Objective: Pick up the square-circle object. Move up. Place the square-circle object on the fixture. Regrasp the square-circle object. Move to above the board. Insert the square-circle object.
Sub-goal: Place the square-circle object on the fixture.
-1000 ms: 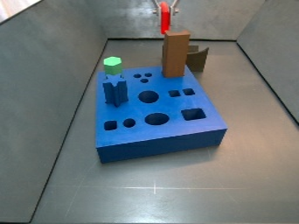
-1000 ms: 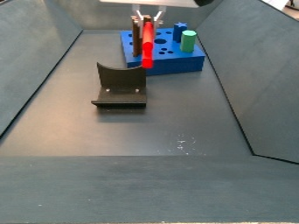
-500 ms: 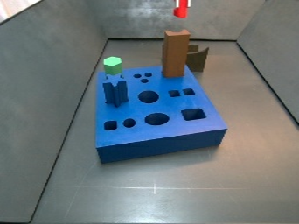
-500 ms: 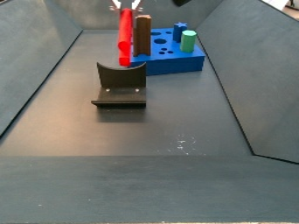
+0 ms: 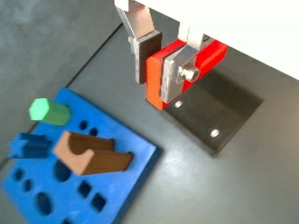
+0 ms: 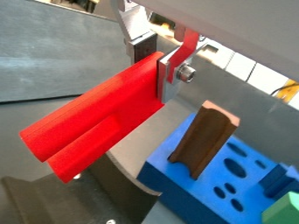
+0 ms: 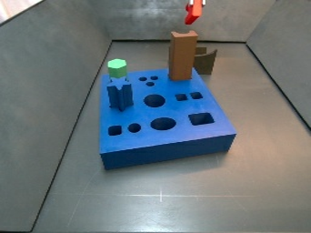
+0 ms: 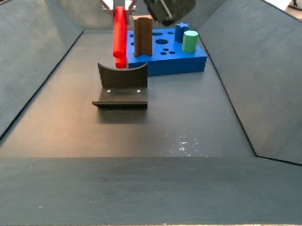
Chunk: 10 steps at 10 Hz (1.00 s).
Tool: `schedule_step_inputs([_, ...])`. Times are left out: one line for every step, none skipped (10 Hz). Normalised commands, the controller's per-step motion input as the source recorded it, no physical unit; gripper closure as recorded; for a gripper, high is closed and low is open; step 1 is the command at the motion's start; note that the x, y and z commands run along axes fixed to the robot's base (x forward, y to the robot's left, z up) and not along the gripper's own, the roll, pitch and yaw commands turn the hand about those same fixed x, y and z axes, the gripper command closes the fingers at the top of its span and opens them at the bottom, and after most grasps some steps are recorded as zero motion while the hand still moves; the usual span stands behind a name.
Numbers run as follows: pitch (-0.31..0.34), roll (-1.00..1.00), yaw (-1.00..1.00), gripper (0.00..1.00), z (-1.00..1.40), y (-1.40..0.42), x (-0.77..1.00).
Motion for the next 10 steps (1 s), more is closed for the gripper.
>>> schedule_step_inputs([0.045, -0.30, -0.11, 1.00, 0.00, 0.03, 0.06])
schedule_step_inputs([0.043, -0.24, -0.10, 1.00, 0.00, 0.02, 0.06])
schedule_step_inputs([0.076, -1.00, -0.09, 1.00, -1.00, 0.13, 0.12])
schedule_step_inputs([0.067, -1.00, -0.09, 1.00, -1.00, 0.14, 0.13])
schedule_step_inputs([0.099, -0.99, -0.11, 1.00, -1.00, 0.14, 0.14])
schedule_step_inputs([0.095, -0.76, -0.11, 1.00, -1.00, 0.13, 0.15])
schedule_step_inputs([0.074, -0.58, -0.12, 1.00, -1.00, 0.14, 0.15])
schedule_step_inputs([0.055, -0.39, -0.12, 1.00, -1.00, 0.14, 0.16])
schedule_step_inputs([0.036, -0.26, -0.12, 1.00, -1.00, 0.13, 0.17])
schedule_step_inputs([0.009, -0.17, -0.12, 1.00, -0.85, 0.12, 0.15])
